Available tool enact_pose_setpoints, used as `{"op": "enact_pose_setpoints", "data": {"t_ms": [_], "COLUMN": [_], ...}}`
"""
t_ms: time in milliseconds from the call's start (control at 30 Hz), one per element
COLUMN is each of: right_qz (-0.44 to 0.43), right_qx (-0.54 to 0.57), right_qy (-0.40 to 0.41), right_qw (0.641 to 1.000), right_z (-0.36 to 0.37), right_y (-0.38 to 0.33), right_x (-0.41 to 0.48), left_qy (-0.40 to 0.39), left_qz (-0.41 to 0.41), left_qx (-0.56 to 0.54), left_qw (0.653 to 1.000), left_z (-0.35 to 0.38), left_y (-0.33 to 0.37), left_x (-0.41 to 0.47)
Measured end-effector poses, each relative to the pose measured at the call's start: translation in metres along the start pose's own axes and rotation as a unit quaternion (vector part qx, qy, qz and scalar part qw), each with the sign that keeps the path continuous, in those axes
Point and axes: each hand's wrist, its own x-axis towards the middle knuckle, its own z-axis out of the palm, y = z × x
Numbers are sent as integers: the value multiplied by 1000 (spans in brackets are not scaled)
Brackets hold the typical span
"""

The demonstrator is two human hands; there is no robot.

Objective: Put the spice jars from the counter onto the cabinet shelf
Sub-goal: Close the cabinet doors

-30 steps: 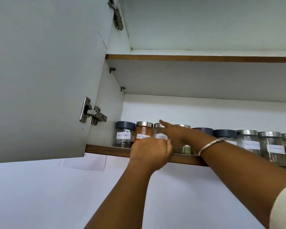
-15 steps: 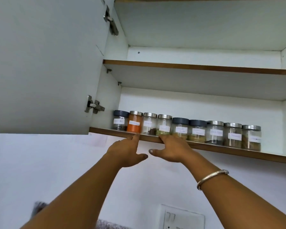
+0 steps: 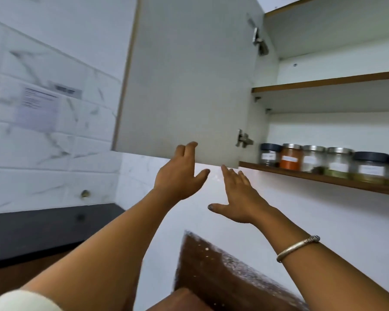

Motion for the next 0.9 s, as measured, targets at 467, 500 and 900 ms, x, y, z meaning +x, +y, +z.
{"op": "enact_pose_setpoints", "data": {"t_ms": [467,500,900], "right_qz": [-38,-27,-46], "right_qx": [39,33,31], "right_qy": [224,218,308], "right_qw": [973,975,950], "right_z": [8,10,0], "right_y": [-175,-182,-188], "right_x": [55,56,40], "left_qy": [184,171,147], "left_qz": [-36,-33,102], "left_qx": [19,-2,-62], "left_qw": [982,985,982], "left_z": [-107,-106,-94], "left_y": [-105,-110,-106], "left_x": [8,10,13]}}
